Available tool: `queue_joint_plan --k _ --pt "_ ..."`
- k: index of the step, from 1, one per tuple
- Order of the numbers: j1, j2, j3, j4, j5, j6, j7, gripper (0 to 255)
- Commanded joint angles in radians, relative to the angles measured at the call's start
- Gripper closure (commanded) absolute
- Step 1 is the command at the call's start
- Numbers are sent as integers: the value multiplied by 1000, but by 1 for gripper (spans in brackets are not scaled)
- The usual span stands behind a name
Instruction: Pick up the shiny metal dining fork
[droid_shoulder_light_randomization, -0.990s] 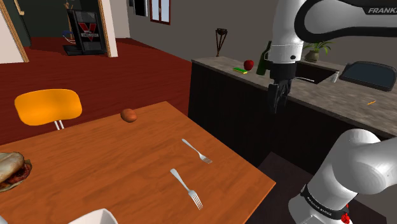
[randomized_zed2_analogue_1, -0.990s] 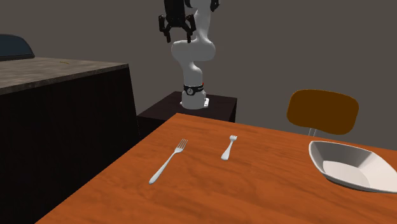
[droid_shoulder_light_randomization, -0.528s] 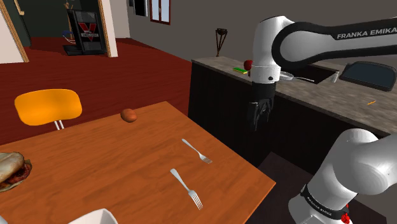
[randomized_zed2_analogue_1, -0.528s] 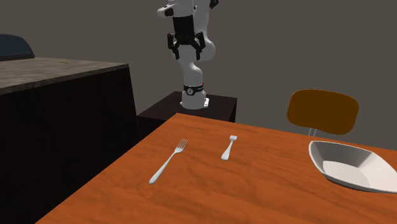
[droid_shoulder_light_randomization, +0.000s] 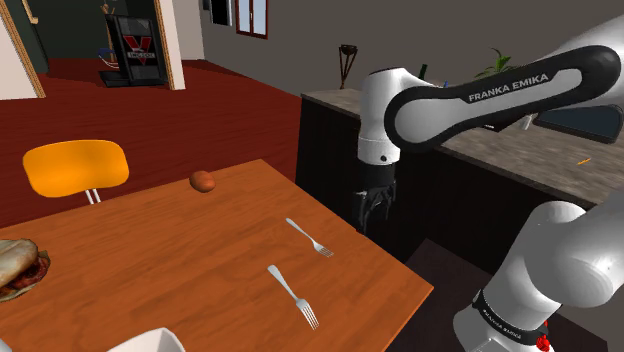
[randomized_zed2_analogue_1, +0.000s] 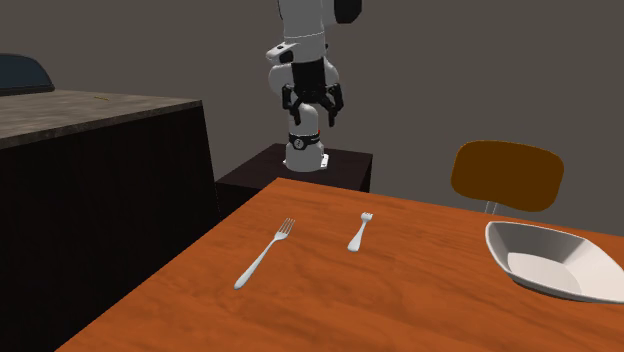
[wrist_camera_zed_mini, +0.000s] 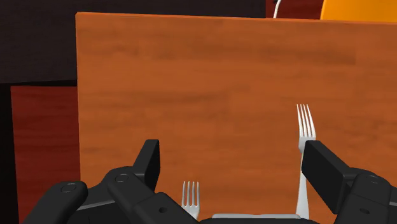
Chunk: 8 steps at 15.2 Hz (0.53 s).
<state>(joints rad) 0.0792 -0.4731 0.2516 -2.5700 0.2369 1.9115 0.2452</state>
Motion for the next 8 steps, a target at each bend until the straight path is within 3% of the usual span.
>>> queue_joint_plan --k 1,8 --pt "6 70 25 -7 17 84 20 0" --pt "26 339 105 55 33 316 111 0"
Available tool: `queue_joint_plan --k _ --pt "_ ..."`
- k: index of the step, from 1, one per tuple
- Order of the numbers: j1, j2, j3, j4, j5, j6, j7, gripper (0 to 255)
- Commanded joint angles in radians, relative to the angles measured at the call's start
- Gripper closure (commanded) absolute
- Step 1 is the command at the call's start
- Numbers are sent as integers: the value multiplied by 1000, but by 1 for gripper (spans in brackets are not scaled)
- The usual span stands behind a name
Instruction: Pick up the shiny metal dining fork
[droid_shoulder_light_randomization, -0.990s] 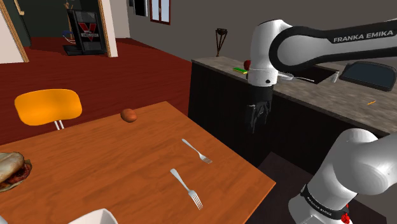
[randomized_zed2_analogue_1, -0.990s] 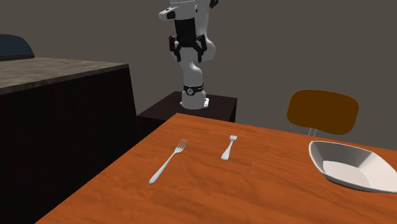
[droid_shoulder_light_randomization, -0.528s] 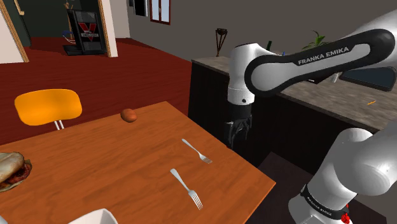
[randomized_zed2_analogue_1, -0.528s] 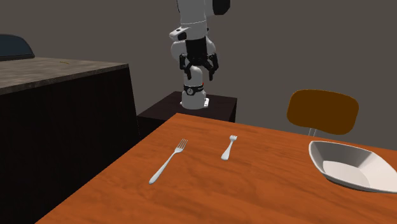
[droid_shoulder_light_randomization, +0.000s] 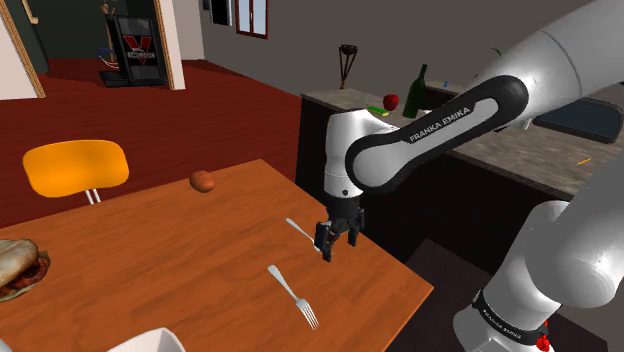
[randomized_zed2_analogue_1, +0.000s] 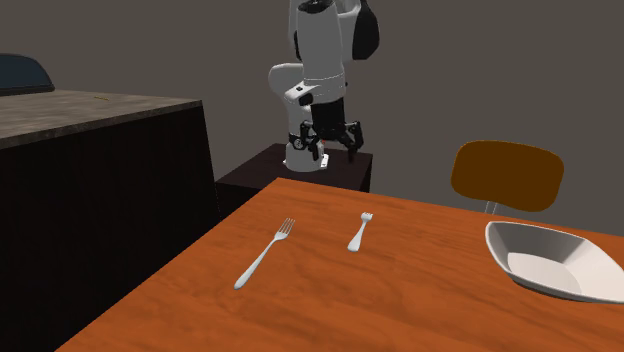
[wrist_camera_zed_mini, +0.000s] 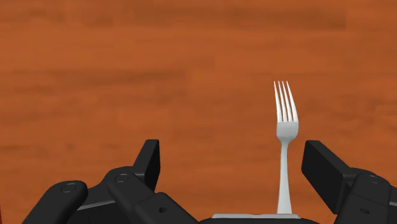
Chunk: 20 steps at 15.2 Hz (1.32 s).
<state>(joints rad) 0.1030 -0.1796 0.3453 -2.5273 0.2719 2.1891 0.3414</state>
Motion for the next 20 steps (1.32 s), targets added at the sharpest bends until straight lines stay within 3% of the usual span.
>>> queue_joint_plan --k 1,11,20 --pt "5 87 20 27 -6 68 30 0" --pt "77 497 34 238 -120 295 200 0" --pt "96 595 11 246 -149 382 205 0"
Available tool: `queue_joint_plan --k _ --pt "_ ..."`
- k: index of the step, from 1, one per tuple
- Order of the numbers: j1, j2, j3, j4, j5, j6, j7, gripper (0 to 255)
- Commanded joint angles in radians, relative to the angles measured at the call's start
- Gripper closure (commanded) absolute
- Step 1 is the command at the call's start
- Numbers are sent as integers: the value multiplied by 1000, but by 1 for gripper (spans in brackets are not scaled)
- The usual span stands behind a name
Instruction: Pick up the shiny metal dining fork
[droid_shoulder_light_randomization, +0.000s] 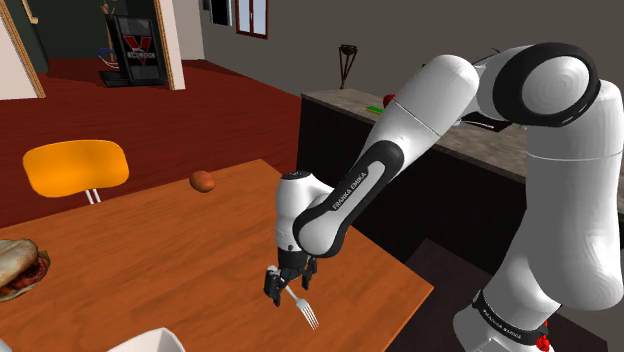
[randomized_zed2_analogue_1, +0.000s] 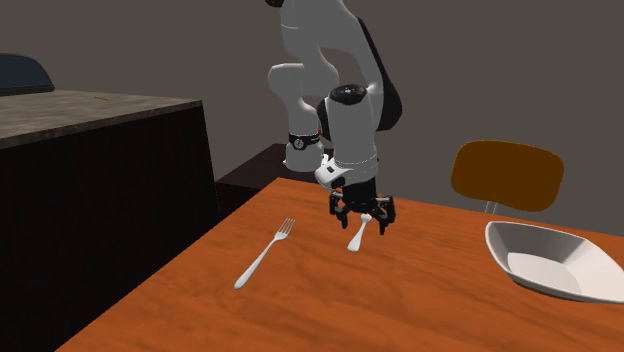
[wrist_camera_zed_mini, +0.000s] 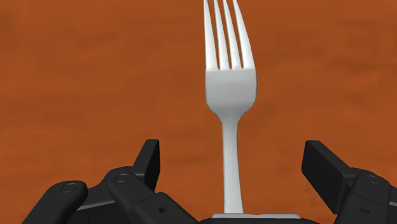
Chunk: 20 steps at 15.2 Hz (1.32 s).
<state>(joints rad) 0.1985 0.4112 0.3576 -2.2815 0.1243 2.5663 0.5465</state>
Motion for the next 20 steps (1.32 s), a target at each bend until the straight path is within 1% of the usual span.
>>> queue_joint_plan --k 1,10,20 --pt "0 5 -2 0 -1 5 -1 255" --pt "1 4 -1 0 -1 5 0 255" --pt "-23 -124 27 -7 38 -112 -8 255"
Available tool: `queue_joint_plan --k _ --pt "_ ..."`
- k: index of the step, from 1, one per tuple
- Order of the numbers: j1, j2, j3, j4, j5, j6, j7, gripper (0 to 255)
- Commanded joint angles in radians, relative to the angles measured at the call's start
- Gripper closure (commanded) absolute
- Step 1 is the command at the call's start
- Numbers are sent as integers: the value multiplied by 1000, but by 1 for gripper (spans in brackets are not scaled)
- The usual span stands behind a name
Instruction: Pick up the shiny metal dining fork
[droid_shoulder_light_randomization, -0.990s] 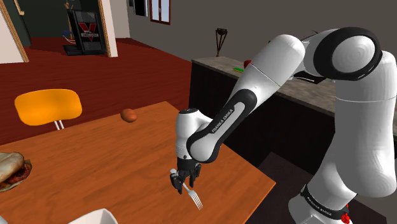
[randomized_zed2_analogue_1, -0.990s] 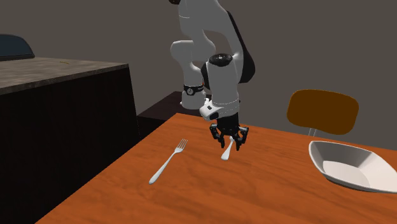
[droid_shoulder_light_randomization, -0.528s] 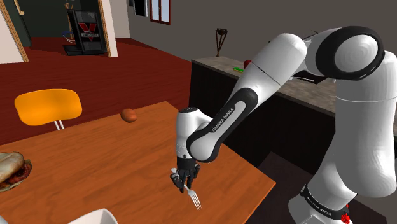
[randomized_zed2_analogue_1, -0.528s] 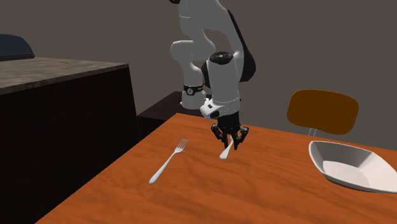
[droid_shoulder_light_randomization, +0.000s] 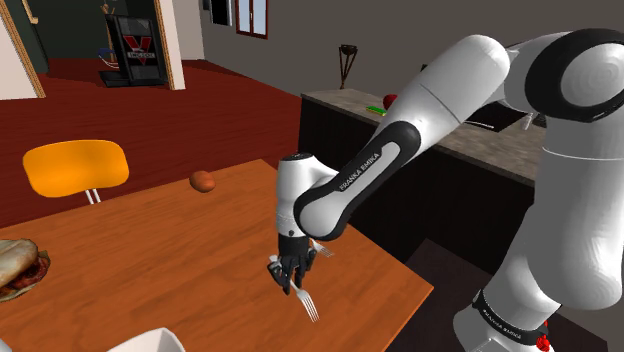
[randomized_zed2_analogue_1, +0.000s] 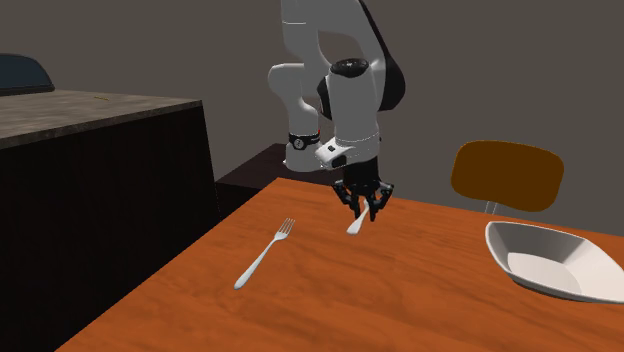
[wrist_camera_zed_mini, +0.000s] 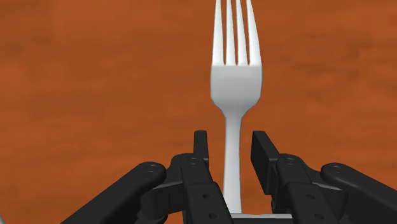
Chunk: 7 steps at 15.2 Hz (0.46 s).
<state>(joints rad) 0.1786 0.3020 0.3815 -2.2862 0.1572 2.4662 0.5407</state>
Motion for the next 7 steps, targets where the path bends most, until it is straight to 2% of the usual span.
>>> queue_joint_plan --k 1,7 --pt "-5 -27 5 -2 9 -24 -3 255" --pt "-12 -76 12 2 24 -76 -6 255"
